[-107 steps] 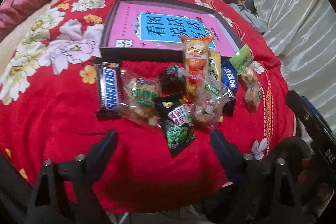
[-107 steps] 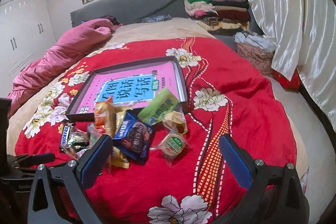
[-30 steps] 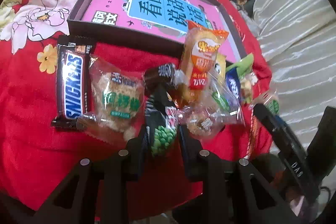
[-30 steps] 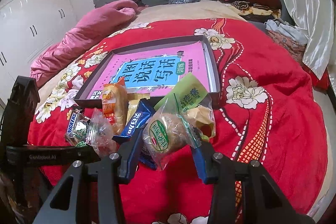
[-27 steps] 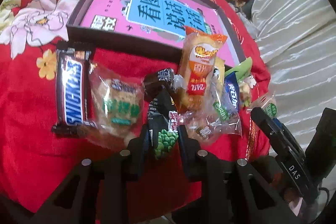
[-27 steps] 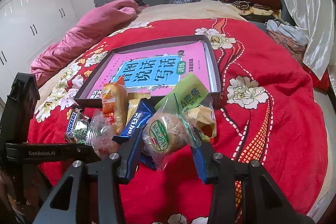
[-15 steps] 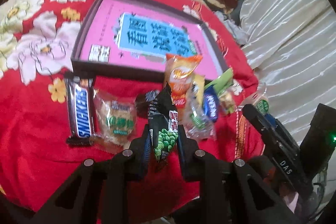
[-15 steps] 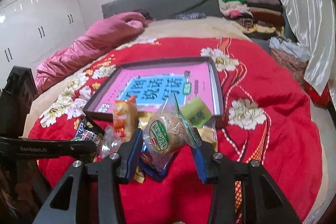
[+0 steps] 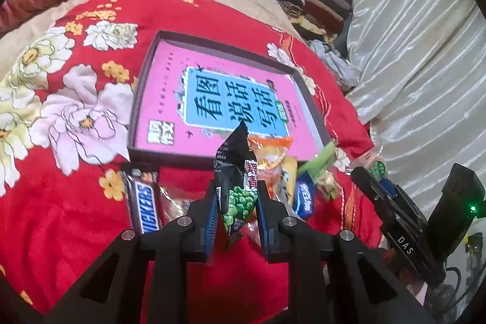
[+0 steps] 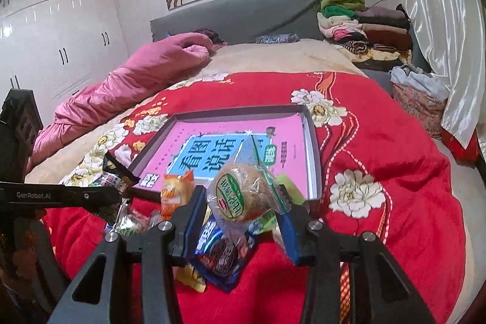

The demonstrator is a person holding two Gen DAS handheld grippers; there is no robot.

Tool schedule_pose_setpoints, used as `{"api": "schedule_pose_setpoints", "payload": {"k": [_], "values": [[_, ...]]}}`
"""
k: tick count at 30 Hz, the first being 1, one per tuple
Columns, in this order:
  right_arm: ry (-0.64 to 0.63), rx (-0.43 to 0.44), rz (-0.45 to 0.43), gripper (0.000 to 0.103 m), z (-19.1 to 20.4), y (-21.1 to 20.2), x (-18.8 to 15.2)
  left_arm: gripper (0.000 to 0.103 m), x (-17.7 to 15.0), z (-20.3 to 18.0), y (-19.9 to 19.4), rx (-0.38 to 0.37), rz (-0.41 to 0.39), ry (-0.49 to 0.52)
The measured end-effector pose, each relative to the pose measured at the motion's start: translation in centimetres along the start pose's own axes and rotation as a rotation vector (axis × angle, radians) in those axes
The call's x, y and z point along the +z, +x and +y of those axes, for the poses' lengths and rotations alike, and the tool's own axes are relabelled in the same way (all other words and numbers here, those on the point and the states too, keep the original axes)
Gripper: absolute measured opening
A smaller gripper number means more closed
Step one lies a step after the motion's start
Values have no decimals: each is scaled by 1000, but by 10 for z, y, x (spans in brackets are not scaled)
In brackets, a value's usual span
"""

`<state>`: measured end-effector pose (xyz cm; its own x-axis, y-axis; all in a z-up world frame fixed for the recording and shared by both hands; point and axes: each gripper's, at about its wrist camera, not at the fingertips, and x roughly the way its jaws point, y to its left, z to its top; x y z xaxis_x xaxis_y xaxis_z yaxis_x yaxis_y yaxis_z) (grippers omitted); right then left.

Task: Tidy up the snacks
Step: 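Lift both held snacks and carry them over the pink tray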

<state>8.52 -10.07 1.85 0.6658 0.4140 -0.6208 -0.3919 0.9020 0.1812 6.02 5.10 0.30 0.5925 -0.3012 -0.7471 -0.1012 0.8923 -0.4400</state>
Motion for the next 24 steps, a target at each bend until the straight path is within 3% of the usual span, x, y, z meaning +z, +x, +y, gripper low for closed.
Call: {"api": "schedule_pose_setpoints", "payload": {"k": [24], "values": [[12, 12, 0, 45, -25, 55, 29, 23, 41, 23, 29, 33, -43, -52]]}}
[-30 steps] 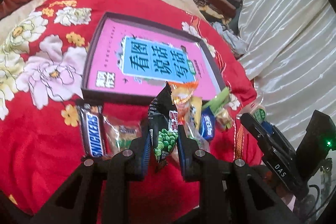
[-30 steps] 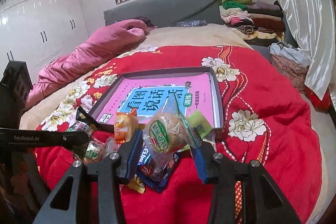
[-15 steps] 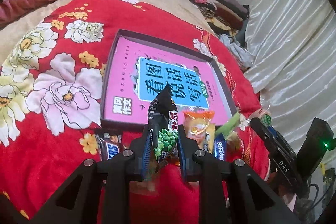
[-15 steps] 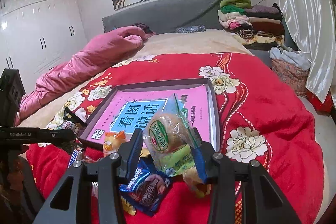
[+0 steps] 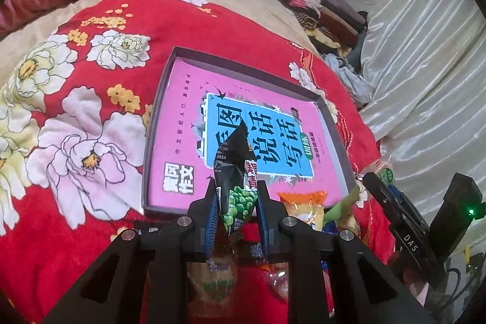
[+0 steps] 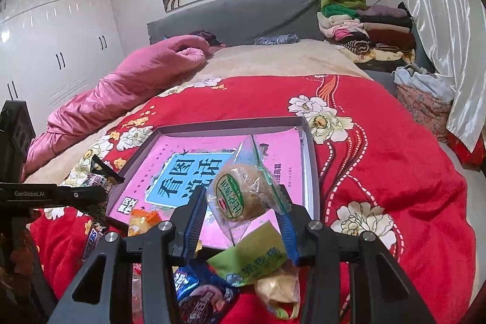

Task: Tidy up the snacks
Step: 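Lift both held snacks and carry them over the pink tray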

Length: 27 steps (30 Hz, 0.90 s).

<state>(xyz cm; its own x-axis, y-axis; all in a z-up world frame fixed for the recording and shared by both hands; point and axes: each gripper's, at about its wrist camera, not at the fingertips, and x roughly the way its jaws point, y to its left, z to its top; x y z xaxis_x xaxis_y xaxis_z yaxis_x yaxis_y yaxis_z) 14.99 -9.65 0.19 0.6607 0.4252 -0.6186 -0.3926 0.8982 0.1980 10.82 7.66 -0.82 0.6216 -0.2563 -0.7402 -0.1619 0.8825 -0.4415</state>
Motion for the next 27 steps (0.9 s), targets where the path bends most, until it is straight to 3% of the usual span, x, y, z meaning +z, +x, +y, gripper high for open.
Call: {"api": "schedule_pose_setpoints", "payload": {"k": [14, 27], "values": [[45, 5, 128, 45, -13, 49, -5, 23, 10, 3, 35, 14, 44, -5], [53, -11, 201, 46, -18, 61, -14, 23, 10, 4, 48, 9, 80, -11]]}}
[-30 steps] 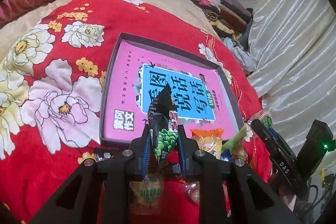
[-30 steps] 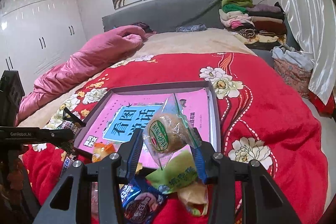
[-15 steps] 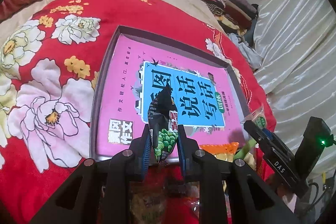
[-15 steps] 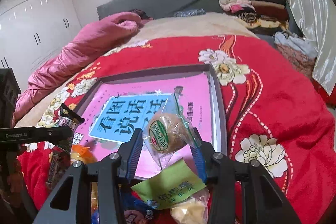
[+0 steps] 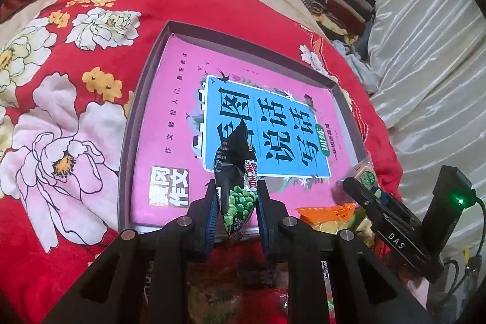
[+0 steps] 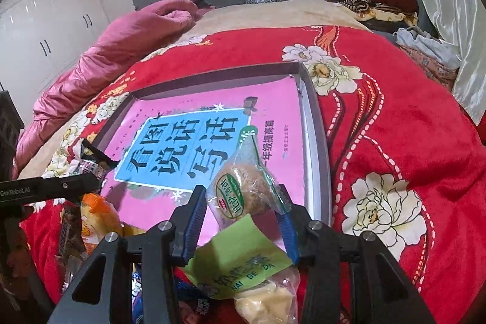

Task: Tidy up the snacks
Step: 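Lift both held snacks and carry them over the pink tray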

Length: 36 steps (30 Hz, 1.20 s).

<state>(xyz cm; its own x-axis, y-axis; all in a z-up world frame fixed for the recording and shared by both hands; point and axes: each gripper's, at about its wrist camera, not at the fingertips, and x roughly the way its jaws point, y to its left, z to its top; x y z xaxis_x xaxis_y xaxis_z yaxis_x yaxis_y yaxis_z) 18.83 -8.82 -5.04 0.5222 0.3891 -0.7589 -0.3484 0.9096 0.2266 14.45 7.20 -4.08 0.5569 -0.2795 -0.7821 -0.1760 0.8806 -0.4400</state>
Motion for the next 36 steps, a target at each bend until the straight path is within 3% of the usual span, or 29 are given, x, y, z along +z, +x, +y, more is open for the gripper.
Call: {"api": "schedule_pose_setpoints", "payload": {"k": [36], "values": [[22, 1, -3, 47, -8, -4, 1, 24, -3, 0, 8, 35, 10, 48]]}}
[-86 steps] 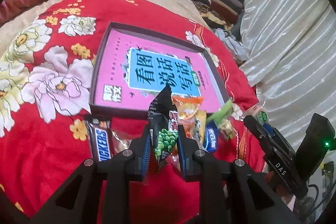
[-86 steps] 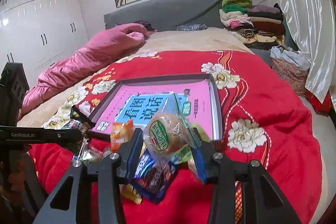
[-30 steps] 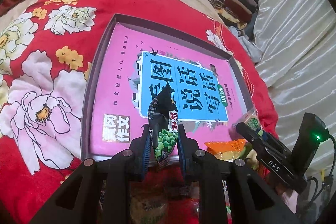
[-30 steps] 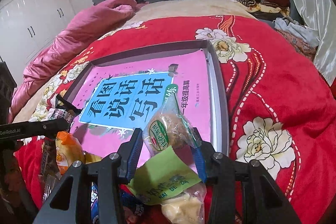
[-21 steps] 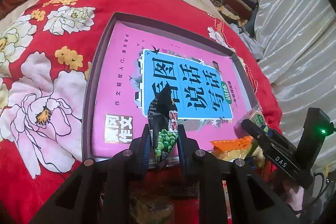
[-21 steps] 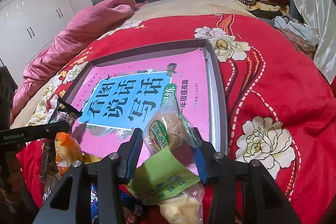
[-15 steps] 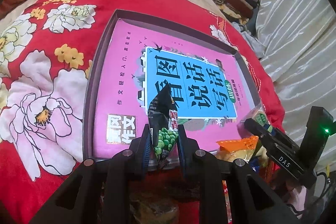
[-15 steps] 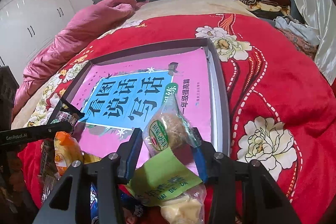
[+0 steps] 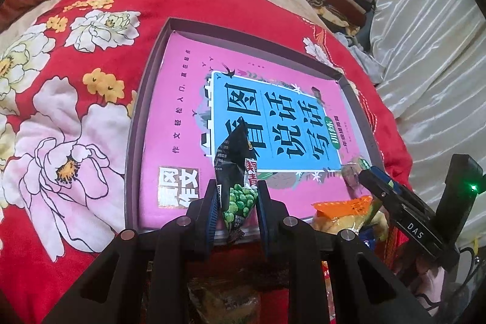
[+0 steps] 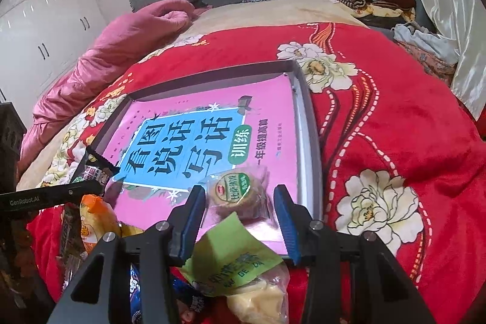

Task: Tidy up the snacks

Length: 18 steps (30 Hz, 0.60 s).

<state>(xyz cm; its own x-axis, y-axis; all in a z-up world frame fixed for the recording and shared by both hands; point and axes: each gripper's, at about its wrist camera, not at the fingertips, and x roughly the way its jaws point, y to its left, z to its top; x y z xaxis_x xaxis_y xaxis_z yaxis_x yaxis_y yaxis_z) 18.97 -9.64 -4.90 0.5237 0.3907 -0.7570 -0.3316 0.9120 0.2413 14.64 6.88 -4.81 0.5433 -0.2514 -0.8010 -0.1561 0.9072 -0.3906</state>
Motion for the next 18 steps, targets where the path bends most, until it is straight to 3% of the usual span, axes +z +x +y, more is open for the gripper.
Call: {"api": "schedule_pose_setpoints", "payload": {"k": [18], "values": [[-2, 13, -67, 54, 0, -16, 3, 36, 3, 1, -13, 23, -30, 15]]}}
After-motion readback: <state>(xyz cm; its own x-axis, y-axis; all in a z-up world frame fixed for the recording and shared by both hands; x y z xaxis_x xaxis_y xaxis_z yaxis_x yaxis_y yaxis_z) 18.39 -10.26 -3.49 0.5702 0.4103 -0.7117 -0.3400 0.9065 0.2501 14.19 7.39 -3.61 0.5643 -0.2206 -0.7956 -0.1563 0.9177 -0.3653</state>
